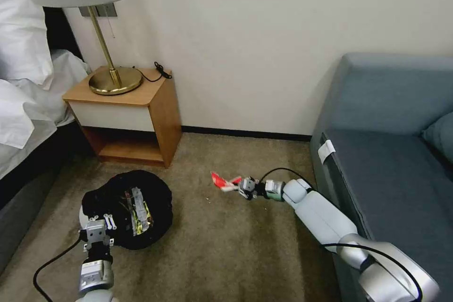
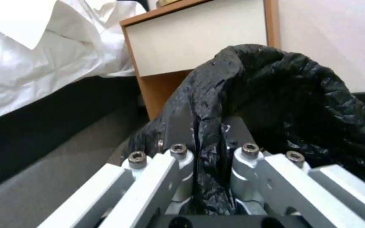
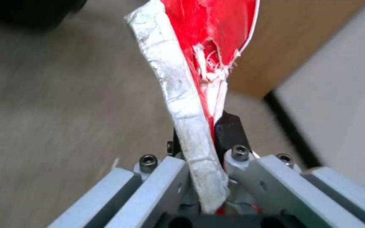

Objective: Pick up the trash bin, then pick up the garbage on the floor and place it into the trash bin.

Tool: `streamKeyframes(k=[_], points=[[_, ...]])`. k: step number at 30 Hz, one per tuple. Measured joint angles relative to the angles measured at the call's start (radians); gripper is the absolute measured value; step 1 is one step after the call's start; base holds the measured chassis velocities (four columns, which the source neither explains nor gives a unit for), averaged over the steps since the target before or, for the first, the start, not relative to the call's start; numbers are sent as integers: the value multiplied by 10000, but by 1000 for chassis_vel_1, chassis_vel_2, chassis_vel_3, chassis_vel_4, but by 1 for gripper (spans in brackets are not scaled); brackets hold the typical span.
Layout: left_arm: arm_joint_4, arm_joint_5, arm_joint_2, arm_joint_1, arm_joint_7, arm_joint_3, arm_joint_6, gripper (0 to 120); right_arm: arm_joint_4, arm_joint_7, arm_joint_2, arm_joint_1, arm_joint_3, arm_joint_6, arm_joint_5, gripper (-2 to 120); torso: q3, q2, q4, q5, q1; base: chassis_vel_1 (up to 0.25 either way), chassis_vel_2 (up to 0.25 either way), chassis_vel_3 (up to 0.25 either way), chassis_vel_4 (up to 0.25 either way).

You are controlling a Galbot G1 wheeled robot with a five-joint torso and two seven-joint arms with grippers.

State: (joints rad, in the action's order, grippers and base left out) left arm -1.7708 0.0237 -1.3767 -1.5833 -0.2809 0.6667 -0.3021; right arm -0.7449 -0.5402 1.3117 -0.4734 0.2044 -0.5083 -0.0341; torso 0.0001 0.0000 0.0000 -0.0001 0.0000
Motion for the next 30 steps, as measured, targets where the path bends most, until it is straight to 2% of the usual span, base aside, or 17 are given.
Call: streamKeyframes(k=[3,5,6,8,9,10,12,13,14,23,27,30], points=[[-55,59,-23,12,-12,-76,25,6,-677,538,-5,-129,276,233,435,0,0,0,-1,0,0,0,0,0,0],[-110,127,-58,33,-26,-168,60,6,-1904,1236,-128,-319,892,771,1121,0,0,0,1,-1,0,0,0,0,0],[-110,127,-58,33,-26,-168,60,6,-1904,1236,-128,-319,892,771,1121,0,0,0,1,-1,0,0,0,0,0],[-154,158,-82,43,-38,-219,79,6,-2555,1558,-226,-426,1310,1109,1656,0,-1,0,1,-1,0,0,0,0,0],[-225,160,-98,44,-44,-302,118,6,-3184,1836,-290,-560,1742,1378,2365,0,-1,0,-1,-1,0,0,0,0,0],[-225,160,-98,44,-44,-302,118,6,-3184,1836,-290,-560,1742,1378,2365,0,-1,0,-1,-1,0,0,0,0,0],[-322,136,-106,29,-61,-426,183,6,-4026,2266,-315,-768,2415,1720,4021,0,-1,1,0,-1,0,0,0,0,0],[-322,136,-106,29,-61,-426,183,6,-4026,2266,-315,-768,2415,1720,4021,0,-1,1,0,-1,0,0,0,0,0],[-356,143,-111,27,-65,-466,201,6,-4540,2443,-288,-910,2838,1903,4982,0,-1,0,0,-1,0,0,0,0,0],[-648,156,-94,7,-104,-572,324,6,-6154,2547,16,-1394,4142,2462,7186,0,-1,0,1,-1,-1,0,0,0,0],[-1006,-203,-48,-121,-173,-831,542,6,-6329,2460,85,-1570,4455,2571,7742,0,-1,1,1,0,-1,0,0,0,0],[-1113,-234,-47,-157,-201,-935,591,6,-6025,2257,206,-1664,4446,2509,7544,0,-1,0,0,-1,0,0,0,0,0]])
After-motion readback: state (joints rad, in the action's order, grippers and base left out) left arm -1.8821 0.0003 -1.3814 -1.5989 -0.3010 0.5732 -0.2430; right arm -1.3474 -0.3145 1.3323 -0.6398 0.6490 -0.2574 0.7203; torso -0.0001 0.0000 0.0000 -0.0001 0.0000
